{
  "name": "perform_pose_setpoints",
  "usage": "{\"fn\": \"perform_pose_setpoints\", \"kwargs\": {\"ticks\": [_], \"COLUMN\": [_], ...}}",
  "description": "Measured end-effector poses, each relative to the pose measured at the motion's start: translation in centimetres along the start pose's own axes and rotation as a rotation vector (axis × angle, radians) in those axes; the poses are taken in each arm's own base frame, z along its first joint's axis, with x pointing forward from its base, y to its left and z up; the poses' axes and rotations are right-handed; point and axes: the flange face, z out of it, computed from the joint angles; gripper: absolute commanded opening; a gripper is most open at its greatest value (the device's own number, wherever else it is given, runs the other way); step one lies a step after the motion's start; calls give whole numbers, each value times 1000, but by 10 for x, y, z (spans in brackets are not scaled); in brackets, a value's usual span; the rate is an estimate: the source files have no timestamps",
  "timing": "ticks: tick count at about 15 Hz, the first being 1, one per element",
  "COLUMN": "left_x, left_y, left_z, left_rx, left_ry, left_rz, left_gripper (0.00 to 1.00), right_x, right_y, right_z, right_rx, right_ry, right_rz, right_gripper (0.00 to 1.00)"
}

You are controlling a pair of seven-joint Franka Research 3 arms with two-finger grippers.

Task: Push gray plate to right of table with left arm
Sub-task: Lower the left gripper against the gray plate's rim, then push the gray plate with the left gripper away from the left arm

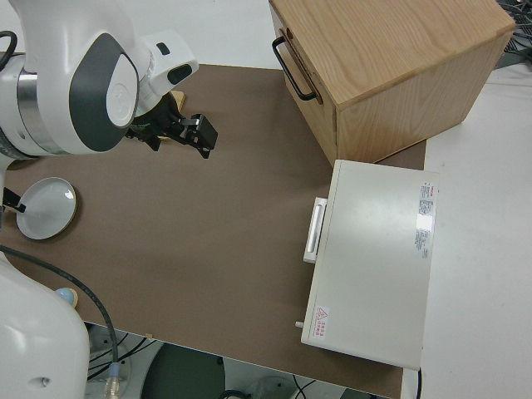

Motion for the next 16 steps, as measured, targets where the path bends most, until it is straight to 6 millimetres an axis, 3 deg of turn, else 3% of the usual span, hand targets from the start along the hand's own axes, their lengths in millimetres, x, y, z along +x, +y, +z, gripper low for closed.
{"fn": "perform_pose_setpoints", "kwargs": {"ticks": [5,8,16], "left_x": [2,2,0], "left_y": [3,10,23], "left_z": [7,8,4], "left_rx": [-3,-19,-25], "left_ry": [0,8,24], "left_rz": [-58,-104,-128], "left_gripper": [186,17,0], "right_x": [0,0,0], "right_y": [0,0,0], "right_z": [0,0,0], "right_rx": [0,0,0], "right_ry": [0,0,0], "right_rz": [0,0,0], "right_gripper": [996,996,996]}}
